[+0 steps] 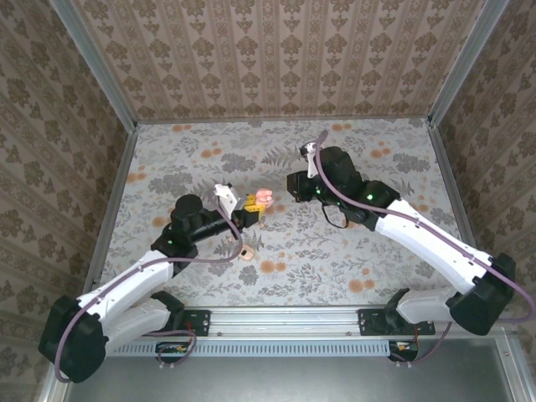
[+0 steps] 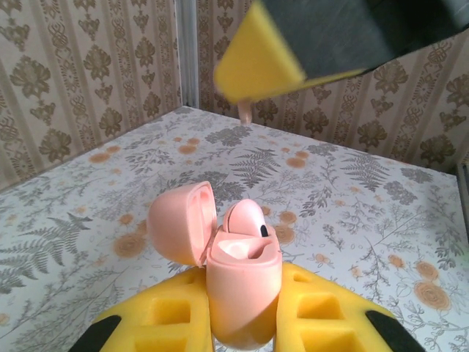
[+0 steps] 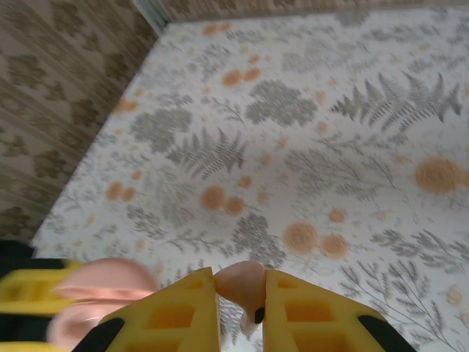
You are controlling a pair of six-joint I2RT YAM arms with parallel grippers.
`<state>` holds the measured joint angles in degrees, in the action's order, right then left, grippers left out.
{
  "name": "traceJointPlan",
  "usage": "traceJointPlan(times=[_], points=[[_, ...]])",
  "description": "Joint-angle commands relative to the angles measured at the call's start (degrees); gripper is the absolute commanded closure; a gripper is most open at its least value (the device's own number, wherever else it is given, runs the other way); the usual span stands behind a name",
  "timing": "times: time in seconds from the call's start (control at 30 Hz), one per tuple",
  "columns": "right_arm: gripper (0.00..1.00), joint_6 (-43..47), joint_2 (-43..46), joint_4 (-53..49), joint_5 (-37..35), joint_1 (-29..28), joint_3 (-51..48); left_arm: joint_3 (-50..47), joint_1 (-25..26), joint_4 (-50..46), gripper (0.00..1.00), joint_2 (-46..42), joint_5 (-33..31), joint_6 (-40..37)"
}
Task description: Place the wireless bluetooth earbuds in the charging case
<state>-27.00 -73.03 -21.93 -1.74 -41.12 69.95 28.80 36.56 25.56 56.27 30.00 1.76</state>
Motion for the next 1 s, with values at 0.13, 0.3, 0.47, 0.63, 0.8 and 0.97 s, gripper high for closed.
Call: traceJointPlan(times=[0.13,0.3,0.47,0.63,0.8,0.97], points=[[0.83,4.3,3.3,8.4,-2.2,-4.1,-2.5,3.3,0.7,7.5,1.0,2.8,0.9,4.2],[0.83,5.8,1.8,10.5,0.2,-5.2,-2.6,3.2,0.8,9.2,1.0,3.5,1.0,6.0],[0.83,6.8,-0.4,10.5,1.7,-6.2,-1.3,2.9,0.8,9.5,1.0,3.5,0.8,6.5],[0.83,7.4,-1.4,11.1,2.7,-6.8,-0.9,2.8,0.8,9.5,1.0,3.2,0.9,6.7],[0.83,7.9,-2.4,10.2,2.9,-7.3,-0.1,2.8,0.9,9.6,1.0,3.3,0.7,6.8],[0.83,8.2,-3.0,9.7,2.9,-7.7,0.2,2.8,0.9,9.6,1.0,3.4,0.6,6.8]])
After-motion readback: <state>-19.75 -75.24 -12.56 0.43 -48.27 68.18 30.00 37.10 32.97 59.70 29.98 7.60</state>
